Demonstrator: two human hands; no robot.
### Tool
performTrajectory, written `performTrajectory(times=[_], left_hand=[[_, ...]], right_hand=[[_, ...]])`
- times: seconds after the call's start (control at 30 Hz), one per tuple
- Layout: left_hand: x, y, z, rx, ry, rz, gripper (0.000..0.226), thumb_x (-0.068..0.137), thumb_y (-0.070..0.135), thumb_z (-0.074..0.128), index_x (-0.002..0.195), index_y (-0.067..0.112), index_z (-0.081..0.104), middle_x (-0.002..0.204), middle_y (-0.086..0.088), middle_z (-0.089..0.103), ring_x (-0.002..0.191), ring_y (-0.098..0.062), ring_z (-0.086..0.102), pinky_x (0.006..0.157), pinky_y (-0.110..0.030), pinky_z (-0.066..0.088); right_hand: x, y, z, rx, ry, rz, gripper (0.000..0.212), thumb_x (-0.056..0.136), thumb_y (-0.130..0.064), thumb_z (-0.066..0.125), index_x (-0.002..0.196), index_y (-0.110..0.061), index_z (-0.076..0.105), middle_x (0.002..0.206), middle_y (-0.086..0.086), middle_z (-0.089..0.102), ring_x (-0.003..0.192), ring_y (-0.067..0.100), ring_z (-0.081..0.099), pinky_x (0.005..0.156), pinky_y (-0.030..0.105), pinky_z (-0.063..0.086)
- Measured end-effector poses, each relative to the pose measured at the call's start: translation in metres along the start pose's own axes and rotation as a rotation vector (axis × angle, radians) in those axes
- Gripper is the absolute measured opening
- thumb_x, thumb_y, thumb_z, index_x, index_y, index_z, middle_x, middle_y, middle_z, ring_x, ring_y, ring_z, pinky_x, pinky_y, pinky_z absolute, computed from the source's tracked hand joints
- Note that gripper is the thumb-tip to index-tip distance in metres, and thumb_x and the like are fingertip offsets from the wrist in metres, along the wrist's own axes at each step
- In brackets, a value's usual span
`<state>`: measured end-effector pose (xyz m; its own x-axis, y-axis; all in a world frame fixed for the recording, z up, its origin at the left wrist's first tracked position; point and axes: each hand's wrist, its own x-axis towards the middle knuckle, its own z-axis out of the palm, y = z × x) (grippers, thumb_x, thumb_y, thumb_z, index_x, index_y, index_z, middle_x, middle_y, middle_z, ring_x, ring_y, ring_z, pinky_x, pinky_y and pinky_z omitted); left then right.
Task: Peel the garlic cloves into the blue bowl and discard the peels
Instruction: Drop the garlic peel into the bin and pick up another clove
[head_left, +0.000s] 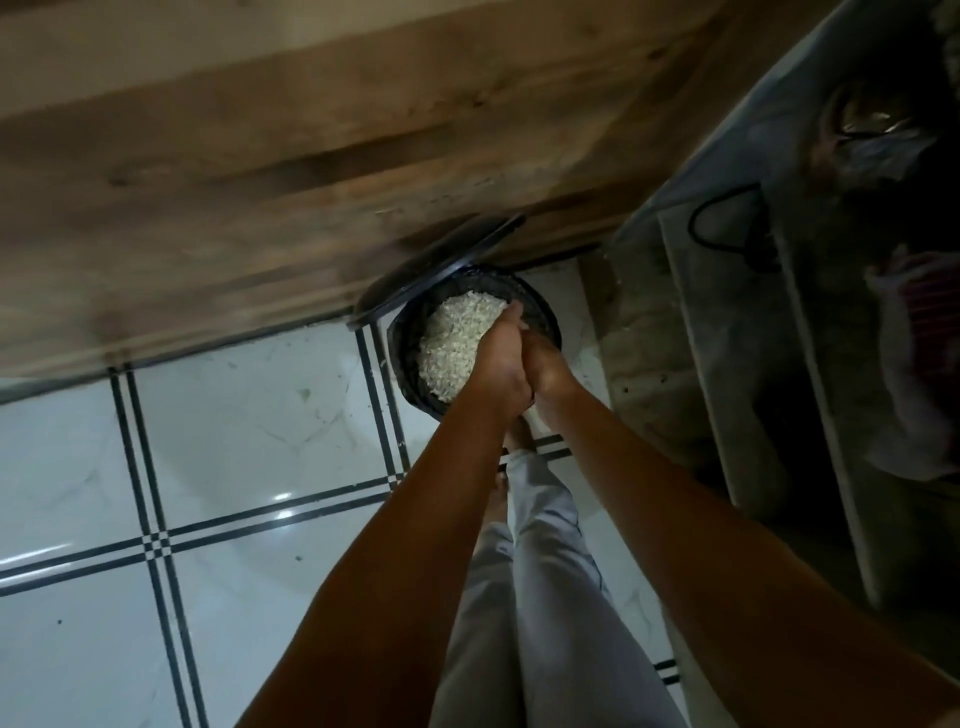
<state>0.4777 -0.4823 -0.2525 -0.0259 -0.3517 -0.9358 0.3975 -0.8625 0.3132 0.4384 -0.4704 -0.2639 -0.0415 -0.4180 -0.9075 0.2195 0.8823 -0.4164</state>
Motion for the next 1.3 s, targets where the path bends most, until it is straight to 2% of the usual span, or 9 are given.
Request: performTrajectory(times=[0.1, 0.17, 0.27, 0.33, 0.43, 0.63, 0.83, 1.03, 1.3], left_hand=[[-0.013, -0.007, -0.004, 0.105, 0.114, 0.195, 0.055, 0.098, 0.034, 0.041, 0.147, 0.015, 0.025, 0.149, -0.012, 0.035, 0.134, -0.027, 0.037, 0.111, -0.041, 0.031], [-0.019, -0.007, -0.017, 0.181, -0.008, 0.174, 0.059, 0.099, 0.026, 0.041, 0.15, 0.021, 0.011, 0.148, -0.011, 0.034, 0.132, -0.029, 0.04, 0.105, -0.043, 0.037], [-0.018, 0.003, -0.038, 0.271, 0.078, 0.265, 0.045, 0.099, 0.01, 0.034, 0.144, 0.009, 0.031, 0.139, -0.021, 0.044, 0.121, -0.035, 0.048, 0.103, -0.044, 0.04], [-0.041, 0.016, -0.042, 0.359, 0.144, 0.337, 0.041, 0.097, 0.008, 0.038, 0.138, 0.007, 0.042, 0.133, -0.019, 0.05, 0.117, -0.033, 0.05, 0.101, -0.039, 0.042], [-0.092, 0.024, -0.026, 0.357, 0.012, 0.374, 0.032, 0.098, 0.013, 0.042, 0.127, 0.006, 0.053, 0.113, -0.011, 0.058, 0.1, -0.022, 0.056, 0.082, -0.03, 0.045], [-0.209, -0.003, 0.064, 0.326, -0.286, 0.522, 0.019, 0.1, 0.015, 0.04, 0.109, 0.011, 0.056, 0.094, -0.004, 0.063, 0.079, -0.015, 0.061, 0.069, -0.024, 0.049], [-0.308, -0.093, 0.156, 0.53, -0.646, 0.558, 0.02, 0.099, 0.015, 0.04, 0.087, 0.018, 0.056, 0.078, 0.0, 0.06, 0.055, -0.005, 0.06, 0.061, -0.022, 0.045], [-0.374, -0.215, 0.217, 0.78, -0.93, 0.504, 0.018, 0.099, 0.015, 0.041, 0.088, 0.016, 0.056, 0.079, -0.001, 0.061, 0.06, -0.01, 0.057, 0.056, -0.021, 0.044], [-0.426, -0.402, 0.259, 0.97, -1.129, 0.353, 0.016, 0.098, 0.013, 0.043, 0.087, 0.015, 0.054, 0.077, -0.003, 0.06, 0.052, -0.007, 0.057, 0.052, -0.018, 0.044]], right_hand=[[-0.018, -0.016, 0.001, 0.294, -0.042, -0.007, 0.046, 0.099, -0.033, 0.038, 0.14, -0.011, 0.041, 0.144, 0.015, 0.042, 0.134, 0.032, 0.038, 0.108, 0.039, 0.033], [-0.038, -0.018, 0.004, 0.426, -0.082, -0.075, 0.04, 0.099, -0.02, 0.04, 0.137, -0.008, 0.044, 0.137, 0.012, 0.049, 0.128, 0.025, 0.045, 0.096, 0.029, 0.04], [-0.068, -0.015, -0.006, 0.464, -0.058, -0.193, 0.037, 0.097, -0.007, 0.038, 0.132, 0.003, 0.045, 0.133, 0.008, 0.051, 0.115, 0.019, 0.053, 0.08, 0.016, 0.048], [-0.088, -0.023, -0.022, 0.43, -0.014, -0.276, 0.038, 0.099, -0.013, 0.036, 0.134, 0.0, 0.044, 0.137, 0.008, 0.049, 0.121, 0.019, 0.05, 0.09, 0.02, 0.043], [-0.13, -0.039, -0.05, 0.38, -0.004, -0.379, 0.039, 0.102, -0.022, 0.032, 0.134, -0.004, 0.046, 0.134, 0.009, 0.052, 0.122, 0.021, 0.048, 0.099, 0.029, 0.035], [-0.241, -0.043, -0.126, 0.53, 0.164, -0.582, 0.029, 0.099, -0.018, 0.04, 0.122, -0.008, 0.054, 0.104, 0.005, 0.064, 0.1, 0.023, 0.061, 0.086, 0.032, 0.047], [-0.349, 0.002, -0.232, 0.85, 0.418, -0.8, 0.016, 0.095, -0.011, 0.046, 0.087, -0.012, 0.06, 0.079, 0.002, 0.064, 0.065, 0.014, 0.06, 0.055, 0.023, 0.046], [-0.427, 0.087, -0.335, 1.004, 0.683, -0.884, 0.018, 0.096, -0.015, 0.044, 0.096, -0.011, 0.062, 0.088, 0.004, 0.065, 0.075, 0.019, 0.059, 0.067, 0.029, 0.046], [-0.484, 0.224, -0.466, 0.956, 0.961, -0.841, 0.011, 0.091, -0.004, 0.053, 0.092, -0.01, 0.062, 0.077, 0.004, 0.062, 0.066, 0.015, 0.058, 0.056, 0.025, 0.047]])
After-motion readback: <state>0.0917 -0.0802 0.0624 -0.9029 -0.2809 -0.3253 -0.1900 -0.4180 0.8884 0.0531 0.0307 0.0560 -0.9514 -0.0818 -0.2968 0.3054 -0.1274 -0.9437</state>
